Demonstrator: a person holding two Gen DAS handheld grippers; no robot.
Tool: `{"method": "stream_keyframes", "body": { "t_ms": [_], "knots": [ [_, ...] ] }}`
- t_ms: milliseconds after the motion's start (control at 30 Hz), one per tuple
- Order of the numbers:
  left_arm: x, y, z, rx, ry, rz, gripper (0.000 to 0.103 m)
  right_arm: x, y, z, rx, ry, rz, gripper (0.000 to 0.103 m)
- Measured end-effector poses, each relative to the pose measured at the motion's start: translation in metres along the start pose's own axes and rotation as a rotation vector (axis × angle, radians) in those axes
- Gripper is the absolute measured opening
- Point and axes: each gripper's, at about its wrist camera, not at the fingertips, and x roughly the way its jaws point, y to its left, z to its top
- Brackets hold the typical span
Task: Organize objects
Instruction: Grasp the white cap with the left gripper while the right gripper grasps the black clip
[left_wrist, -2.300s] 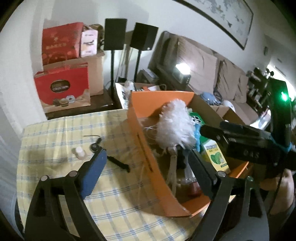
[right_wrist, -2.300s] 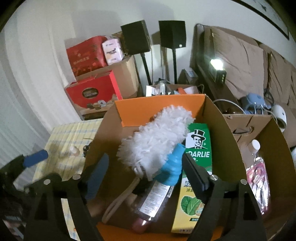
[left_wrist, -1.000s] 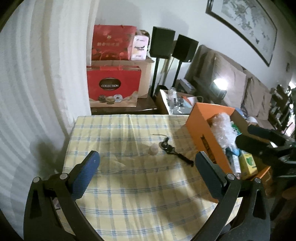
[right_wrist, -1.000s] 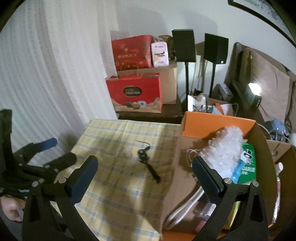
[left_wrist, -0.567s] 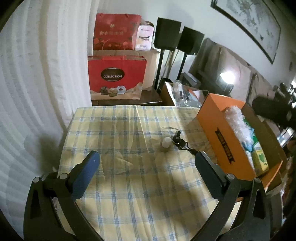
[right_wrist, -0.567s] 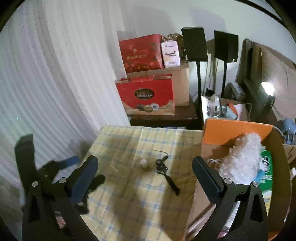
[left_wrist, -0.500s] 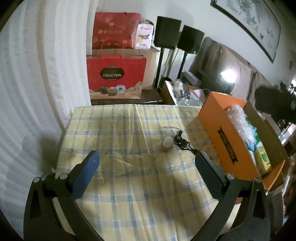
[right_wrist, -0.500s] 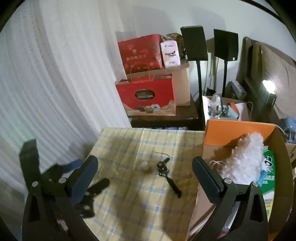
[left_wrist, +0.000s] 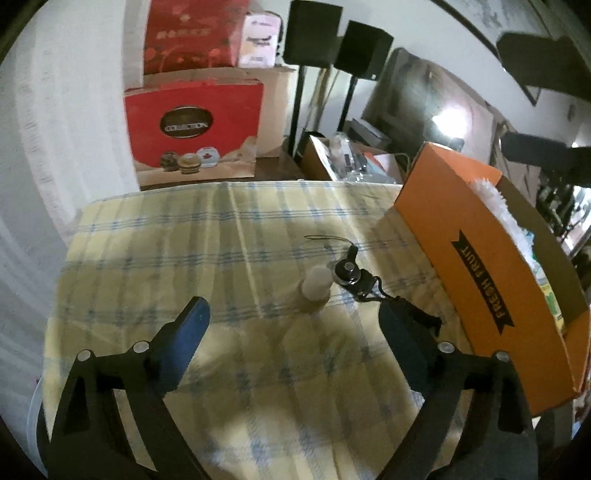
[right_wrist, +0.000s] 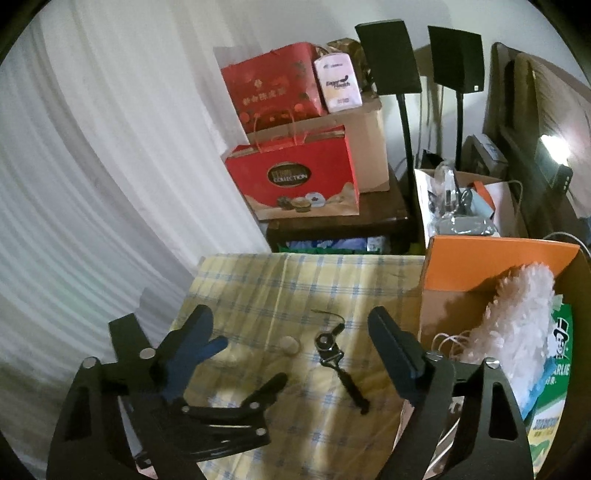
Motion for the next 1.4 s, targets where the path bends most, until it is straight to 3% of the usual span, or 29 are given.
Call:
{"method": "stream_keyframes", "body": {
  "t_ms": [67, 233, 333, 367, 533, 700, 767, 933, 1067, 1400],
  "knots": [
    [0.008, -0.004, 0.003, 0.017, 0.005, -0.002, 0.075, 0.002, -0.003, 0.000, 0.005, 0.011, 0.005, 0.081],
    [0.024, -0.014, 0.008, 0.037, 0.022, -0.008, 0.061, 0.006, -0.009, -0.002, 0.023, 0.019, 0.017, 0.080],
    [0.035, -0.017, 0.009, 0.037, 0.043, 0.010, 0.058, 0.006, -0.011, -0.003, 0.026, 0.025, 0.022, 0.078],
    [0.037, -0.016, 0.009, 0.035, 0.049, 0.009, 0.049, 0.005, -0.011, -0.003, 0.024, 0.027, 0.025, 0.077],
    [0.041, -0.013, 0.008, 0.030, 0.056, 0.011, 0.023, 0.005, -0.008, -0.003, -0.010, 0.043, 0.019, 0.068],
    [0.036, -0.004, 0.006, -0.001, 0.053, -0.002, 0.023, 0.007, -0.003, -0.005, -0.051, 0.064, 0.001, 0.052],
    [0.031, 0.000, 0.004, -0.007, 0.054, -0.002, 0.023, 0.010, 0.000, -0.006, -0.074, 0.085, -0.009, 0.051],
    [0.008, 0.012, 0.000, -0.035, 0.036, -0.004, 0.023, 0.033, 0.011, -0.019, -0.183, 0.205, -0.064, 0.048],
    [-0.015, 0.024, -0.004, -0.063, 0.008, -0.012, 0.023, 0.054, 0.017, -0.031, -0.249, 0.295, -0.089, 0.030],
    [-0.041, 0.040, -0.010, -0.096, 0.000, 0.002, 0.023, 0.103, 0.015, -0.052, -0.372, 0.485, -0.233, 0.028]
  ]
}}
